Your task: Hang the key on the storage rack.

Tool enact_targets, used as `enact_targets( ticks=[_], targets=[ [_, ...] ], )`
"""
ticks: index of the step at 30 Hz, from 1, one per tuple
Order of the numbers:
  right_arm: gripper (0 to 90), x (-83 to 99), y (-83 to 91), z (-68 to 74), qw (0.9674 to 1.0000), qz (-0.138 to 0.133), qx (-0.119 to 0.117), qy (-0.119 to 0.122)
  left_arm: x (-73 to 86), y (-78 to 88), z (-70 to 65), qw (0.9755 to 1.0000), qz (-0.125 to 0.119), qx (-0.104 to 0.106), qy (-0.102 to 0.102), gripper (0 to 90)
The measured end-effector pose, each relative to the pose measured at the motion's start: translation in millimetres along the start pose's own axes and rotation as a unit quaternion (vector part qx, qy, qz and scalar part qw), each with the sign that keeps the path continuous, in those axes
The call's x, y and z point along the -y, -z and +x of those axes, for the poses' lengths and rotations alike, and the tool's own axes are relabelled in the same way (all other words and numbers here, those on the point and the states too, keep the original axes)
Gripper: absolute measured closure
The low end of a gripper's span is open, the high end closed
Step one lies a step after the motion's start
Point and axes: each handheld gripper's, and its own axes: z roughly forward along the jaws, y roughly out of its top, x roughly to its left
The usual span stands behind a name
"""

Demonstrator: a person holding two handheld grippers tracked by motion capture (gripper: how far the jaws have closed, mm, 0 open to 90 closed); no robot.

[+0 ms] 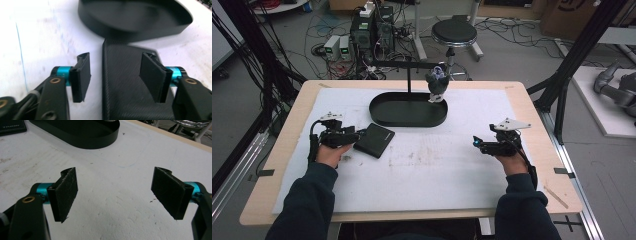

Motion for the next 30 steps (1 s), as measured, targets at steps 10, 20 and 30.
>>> enact_targets(
  ticks=[10,20,30],
  targets=[
    [21.8,0.1,1.5,-0.2,1.0000,0.000,0.001,-0.003,10.4,-3.2,4.6,0.9982,0.047,0.038,0.002,65.8],
    [21.8,0.2,1.4,-0.5,1.0000,-0.001,0.002,-0.005,4.5,10.0,1.0,0.9980,-0.010,0.062,-0.013,85.4],
    [21.8,0.1,1.4,-0.5,1.0000,-0.001,0.002,-0.003,-16.3,35.1,-31.8,0.9881,-0.060,0.101,-0.099,87.1]
  ],
)
